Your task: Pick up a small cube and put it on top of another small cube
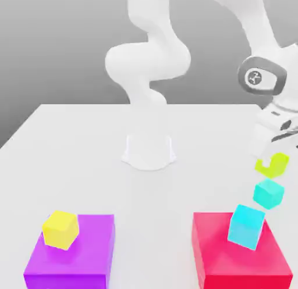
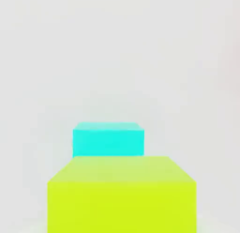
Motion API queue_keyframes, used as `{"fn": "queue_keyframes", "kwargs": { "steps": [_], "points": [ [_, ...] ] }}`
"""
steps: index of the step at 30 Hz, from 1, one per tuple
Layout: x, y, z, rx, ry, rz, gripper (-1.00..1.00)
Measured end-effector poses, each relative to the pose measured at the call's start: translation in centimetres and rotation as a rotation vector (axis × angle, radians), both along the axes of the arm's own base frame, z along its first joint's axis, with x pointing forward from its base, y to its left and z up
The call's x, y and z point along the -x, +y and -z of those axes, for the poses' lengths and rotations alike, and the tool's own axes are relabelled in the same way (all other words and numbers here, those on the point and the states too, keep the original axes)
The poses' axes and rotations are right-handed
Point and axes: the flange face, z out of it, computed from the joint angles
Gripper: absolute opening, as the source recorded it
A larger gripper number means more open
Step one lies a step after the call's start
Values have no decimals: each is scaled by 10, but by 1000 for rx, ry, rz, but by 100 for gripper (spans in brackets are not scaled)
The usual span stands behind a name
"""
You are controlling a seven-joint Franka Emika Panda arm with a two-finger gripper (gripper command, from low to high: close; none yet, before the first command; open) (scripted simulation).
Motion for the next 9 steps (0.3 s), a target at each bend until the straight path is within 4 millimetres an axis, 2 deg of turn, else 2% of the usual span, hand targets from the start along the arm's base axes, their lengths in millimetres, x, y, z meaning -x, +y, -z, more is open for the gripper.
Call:
{"fn": "queue_keyframes", "kwargs": {
  "steps": [2,6,7,9],
  "points": [
    [-3,0,7,-21,-17,28,-100],
    [-4,0,49,-27,-24,38,-100],
    [-3,0,55,-27,-23,36,100],
    [-3,0,55,-27,-23,36,100]
  ]
}}
